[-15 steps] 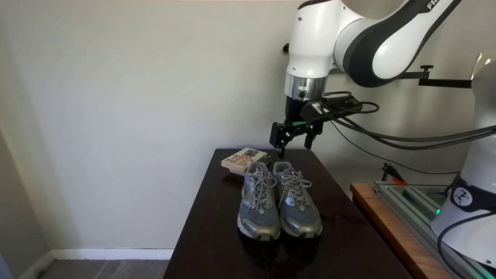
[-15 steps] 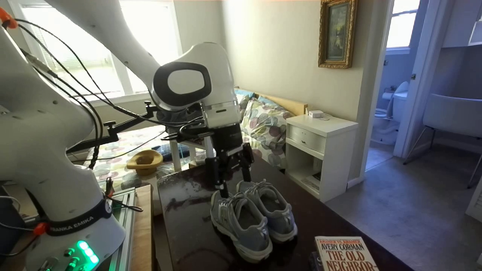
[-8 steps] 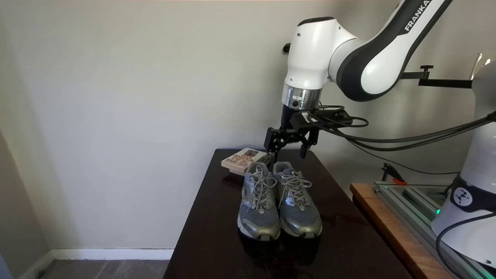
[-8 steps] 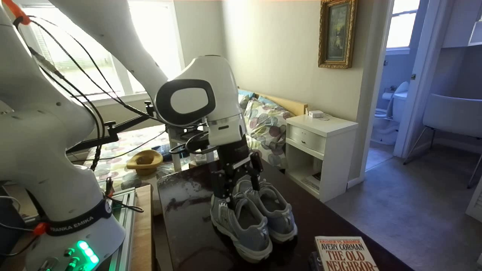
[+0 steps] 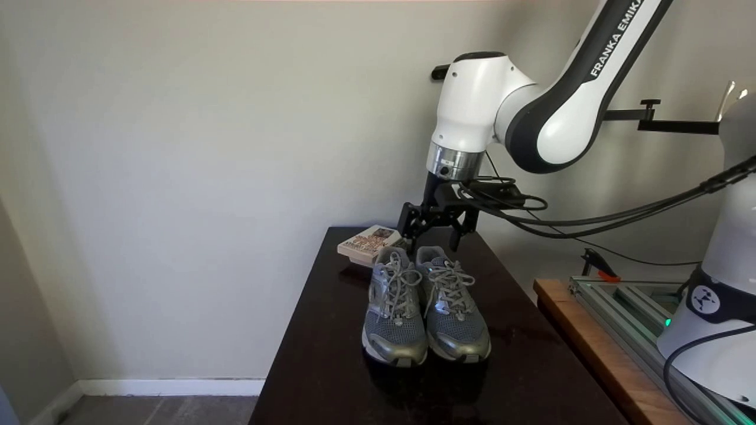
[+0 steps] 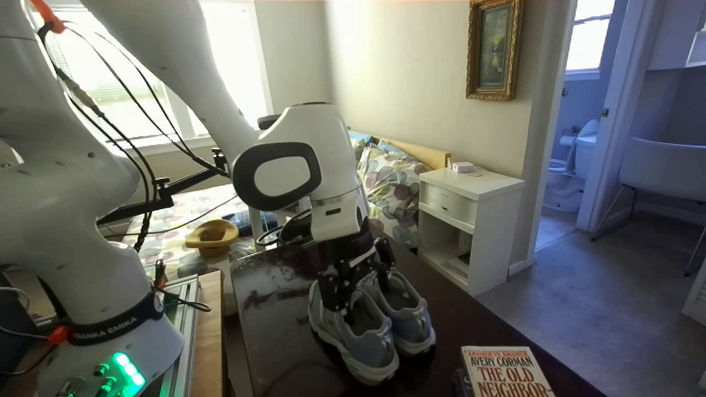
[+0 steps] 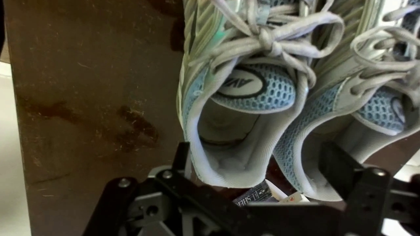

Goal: Turn the pair of shoes 90 degrees to the right

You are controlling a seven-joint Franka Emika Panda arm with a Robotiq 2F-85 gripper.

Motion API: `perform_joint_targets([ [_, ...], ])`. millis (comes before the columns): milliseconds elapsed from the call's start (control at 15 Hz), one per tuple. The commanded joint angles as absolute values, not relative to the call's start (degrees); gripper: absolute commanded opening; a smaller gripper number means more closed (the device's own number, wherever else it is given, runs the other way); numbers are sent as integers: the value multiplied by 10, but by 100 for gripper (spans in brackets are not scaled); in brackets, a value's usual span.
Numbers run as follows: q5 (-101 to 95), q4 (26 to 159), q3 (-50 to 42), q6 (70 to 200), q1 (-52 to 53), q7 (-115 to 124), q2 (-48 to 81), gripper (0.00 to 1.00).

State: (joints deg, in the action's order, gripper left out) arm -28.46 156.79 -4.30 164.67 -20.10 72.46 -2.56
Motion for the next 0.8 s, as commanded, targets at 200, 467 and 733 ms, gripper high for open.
perform_joint_targets([
  [200, -267, 1553, -45, 1723, -196, 732, 33, 100],
  [467, -252, 1552, -36, 1750, -198, 727, 62, 100],
  [733, -263, 1544, -41, 1785, -200, 734, 80, 100],
])
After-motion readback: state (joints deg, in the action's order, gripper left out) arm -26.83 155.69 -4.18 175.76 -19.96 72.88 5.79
